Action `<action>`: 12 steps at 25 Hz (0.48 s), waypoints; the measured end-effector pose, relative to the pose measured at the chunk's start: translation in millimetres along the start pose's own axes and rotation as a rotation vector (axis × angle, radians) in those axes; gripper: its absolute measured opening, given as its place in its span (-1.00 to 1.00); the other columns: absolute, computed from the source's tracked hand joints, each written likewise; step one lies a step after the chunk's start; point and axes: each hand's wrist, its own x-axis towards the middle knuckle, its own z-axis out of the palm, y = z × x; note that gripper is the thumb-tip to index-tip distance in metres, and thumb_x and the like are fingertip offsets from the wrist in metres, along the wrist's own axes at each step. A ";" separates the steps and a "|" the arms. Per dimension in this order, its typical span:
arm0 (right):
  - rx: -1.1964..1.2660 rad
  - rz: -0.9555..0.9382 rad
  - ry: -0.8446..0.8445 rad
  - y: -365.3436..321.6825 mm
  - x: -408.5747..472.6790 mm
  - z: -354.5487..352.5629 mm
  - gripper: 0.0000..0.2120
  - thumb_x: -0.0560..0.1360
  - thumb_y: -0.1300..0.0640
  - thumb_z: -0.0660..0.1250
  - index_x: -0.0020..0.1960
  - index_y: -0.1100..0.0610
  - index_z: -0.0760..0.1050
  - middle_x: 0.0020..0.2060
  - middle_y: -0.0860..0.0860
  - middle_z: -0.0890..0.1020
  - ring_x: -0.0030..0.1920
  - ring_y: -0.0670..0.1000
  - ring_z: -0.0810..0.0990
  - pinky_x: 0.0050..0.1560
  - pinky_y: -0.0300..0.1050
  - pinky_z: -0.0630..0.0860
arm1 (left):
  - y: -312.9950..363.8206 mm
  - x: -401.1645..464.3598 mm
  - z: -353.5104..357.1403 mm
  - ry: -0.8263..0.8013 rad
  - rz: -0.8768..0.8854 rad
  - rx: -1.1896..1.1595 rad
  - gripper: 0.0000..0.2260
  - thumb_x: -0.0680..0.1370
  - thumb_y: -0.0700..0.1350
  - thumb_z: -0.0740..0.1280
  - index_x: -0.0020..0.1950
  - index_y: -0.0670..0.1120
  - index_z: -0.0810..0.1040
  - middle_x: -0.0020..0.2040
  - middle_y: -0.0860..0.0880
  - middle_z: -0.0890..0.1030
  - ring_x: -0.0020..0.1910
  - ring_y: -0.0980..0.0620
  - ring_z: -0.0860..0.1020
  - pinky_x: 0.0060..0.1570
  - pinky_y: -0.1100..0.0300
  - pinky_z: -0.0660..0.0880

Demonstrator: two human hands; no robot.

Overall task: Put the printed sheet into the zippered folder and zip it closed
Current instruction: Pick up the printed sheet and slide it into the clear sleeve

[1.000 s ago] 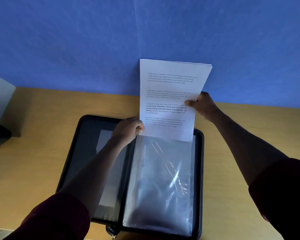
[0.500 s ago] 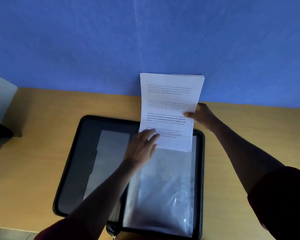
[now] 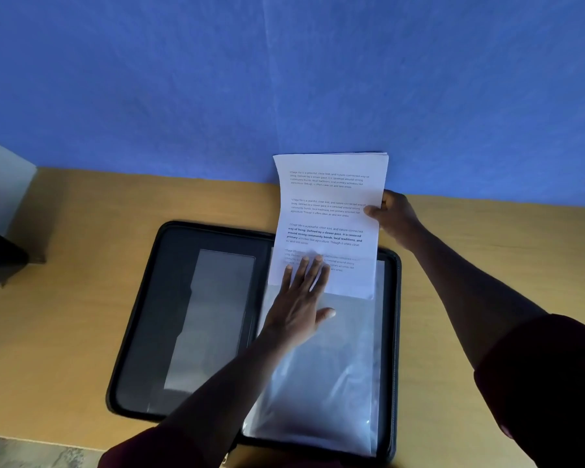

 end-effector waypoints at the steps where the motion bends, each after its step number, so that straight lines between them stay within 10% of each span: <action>1: -0.010 0.001 -0.010 1.9 -1.6 0.5 -0.70 0.54 0.23 0.36 0.26 0.16 0.56 0.13 0.08 0.67 0.09 0.12 0.65 0.11 0.10 0.59 | 0.2 0.2 -0.5 -0.004 0.000 0.001 -0.23 0.60 0.25 0.14 0.63 -0.09 -0.12 0.63 -0.10 -0.17 0.60 -0.15 -0.19 0.55 -0.13 -0.20; 12: -0.026 0.100 -0.106 24.2 -37.1 20.1 -0.71 0.56 0.23 0.34 0.28 0.15 0.53 0.10 0.14 0.66 0.07 0.23 0.64 -0.08 0.09 0.63 | 0.9 0.2 -0.7 0.001 -0.005 0.006 -0.22 0.60 0.25 0.14 0.63 -0.09 -0.15 0.63 -0.12 -0.14 0.60 -0.18 -0.17 0.55 -0.15 -0.18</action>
